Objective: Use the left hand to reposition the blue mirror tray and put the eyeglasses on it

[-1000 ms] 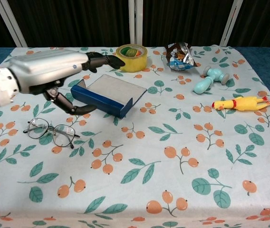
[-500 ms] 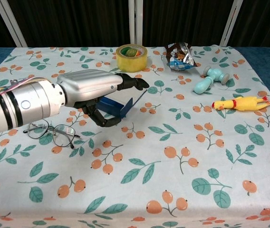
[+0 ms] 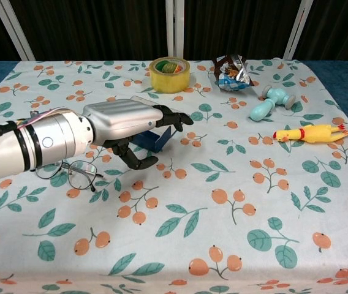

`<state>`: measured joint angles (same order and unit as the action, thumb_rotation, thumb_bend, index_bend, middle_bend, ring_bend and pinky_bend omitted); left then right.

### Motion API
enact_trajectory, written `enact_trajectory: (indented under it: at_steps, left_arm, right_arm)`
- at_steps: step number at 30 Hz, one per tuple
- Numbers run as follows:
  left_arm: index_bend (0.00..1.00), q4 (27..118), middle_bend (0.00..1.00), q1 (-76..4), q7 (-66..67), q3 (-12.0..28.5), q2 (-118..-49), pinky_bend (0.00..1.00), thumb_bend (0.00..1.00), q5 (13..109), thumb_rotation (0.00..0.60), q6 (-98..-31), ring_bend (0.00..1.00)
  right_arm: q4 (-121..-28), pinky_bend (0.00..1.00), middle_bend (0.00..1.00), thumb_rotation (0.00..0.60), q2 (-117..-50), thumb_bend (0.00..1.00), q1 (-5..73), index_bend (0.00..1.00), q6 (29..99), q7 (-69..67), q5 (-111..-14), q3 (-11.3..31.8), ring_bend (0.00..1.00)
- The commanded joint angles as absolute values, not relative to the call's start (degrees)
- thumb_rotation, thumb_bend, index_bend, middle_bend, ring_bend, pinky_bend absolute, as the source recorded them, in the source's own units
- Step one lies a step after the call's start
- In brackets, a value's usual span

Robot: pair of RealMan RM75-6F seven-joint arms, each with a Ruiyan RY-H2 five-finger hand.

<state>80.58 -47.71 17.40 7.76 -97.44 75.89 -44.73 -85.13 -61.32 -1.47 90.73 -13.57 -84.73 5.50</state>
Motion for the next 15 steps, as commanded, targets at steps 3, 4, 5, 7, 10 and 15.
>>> enact_trajectory:
  at_steps: [3,4,5,7,10,15]
  left_arm:
    - [0.05,80.9,0.23,-47.6,19.9,6.6,-96.3,0.18,0.45,76.3,0.6,-45.8,0.04]
    - [0.05,81.1,0.25,-47.5,20.7,6.2,-95.9,0.18,0.45,76.2,0.6,-46.1,0.04]
    - [0.05,81.2,0.25,-47.4,21.3,6.0,-95.5,0.18,0.45,76.2,0.6,-46.4,0.04]
    - [0.05,81.7,0.26,-47.1,22.6,5.5,-94.5,0.18,0.45,75.8,0.6,-46.9,0.04]
    - [0.05,82.3,0.26,-46.5,24.2,4.7,-92.9,0.18,0.45,74.9,0.6,-47.4,0.04]
    - [0.05,82.7,0.26,-45.4,25.1,4.0,-90.5,0.18,0.46,73.1,0.6,-48.1,0.04]
  right_arm:
    - [-85.2,0.0,0.0,0.6,-61.4,0.18,-1.5,0.0,90.7,-13.6,-84.5,5.6,0.0]
    - [-85.2,0.0,0.0,0.6,-61.4,0.18,-1.5,0.0,90.7,-13.6,-84.5,5.6,0.0]
    - [-85.2,0.0,0.0,0.6,-61.4,0.18,-1.5,0.0,90.7,-13.5,-84.5,5.6,0.0]
    - [-85.2,0.0,0.0,0.6,-61.4,0.18,-1.4,0.0,90.6,-13.4,-84.5,5.6,0.0]
    - [-85.3,0.0,0.0,0.6,-61.5,0.18,-1.4,0.0,90.6,-13.3,-84.6,5.6,0.0]
    - [-85.4,0.0,0.0,0.6,-61.7,0.18,-1.3,0.0,90.5,-12.9,-84.7,5.6,0.0]
